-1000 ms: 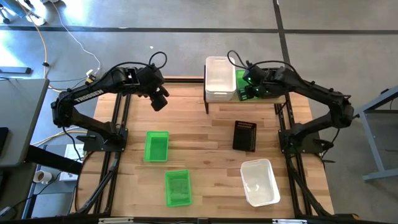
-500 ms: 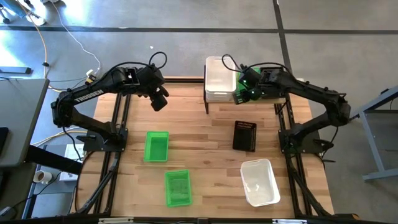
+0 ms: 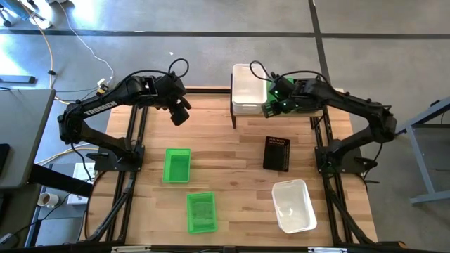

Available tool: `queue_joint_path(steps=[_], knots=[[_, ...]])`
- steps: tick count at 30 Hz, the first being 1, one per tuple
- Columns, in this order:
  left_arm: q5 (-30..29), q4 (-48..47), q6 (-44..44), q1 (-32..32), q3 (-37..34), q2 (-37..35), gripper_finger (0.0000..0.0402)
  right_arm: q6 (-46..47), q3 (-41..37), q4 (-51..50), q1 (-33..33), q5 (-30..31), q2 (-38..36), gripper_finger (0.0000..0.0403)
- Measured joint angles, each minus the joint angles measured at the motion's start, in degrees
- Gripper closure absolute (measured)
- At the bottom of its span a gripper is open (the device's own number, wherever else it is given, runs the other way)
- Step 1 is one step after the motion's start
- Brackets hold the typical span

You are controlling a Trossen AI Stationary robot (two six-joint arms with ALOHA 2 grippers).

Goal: Stack baskets on shelf by color
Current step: Adjust the green bin on the shelf, then stack the top green bin on top of the green bin

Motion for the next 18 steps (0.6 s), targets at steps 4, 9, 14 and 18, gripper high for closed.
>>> queue_joint_path(steps=[4, 9, 14, 18], knots=[[0.02, 0.0, -0.09, 0.0, 0.0, 0.0, 0.0234, -0.03, 1.23, -1.1, 0.0, 0.17, -0.33, 0.0291], [0.02, 0.0, 0.02, 0.0, 0.0, 0.0, 0.0234, -0.06, 3.58, -3.34, 0.57, 0.56, -0.33, 0.0291], [0.02, -0.02, 0.14, 0.0, 0.0, 0.0, 0.0234, 1.54, 6.39, -7.62, 3.53, 1.58, -0.33, 0.0291], [0.85, -0.04, 0.5, 0.0, 0.0, 0.0, 0.0234, 2.73, 8.21, -11.78, 8.67, 1.6, -0.37, 0.0291]])
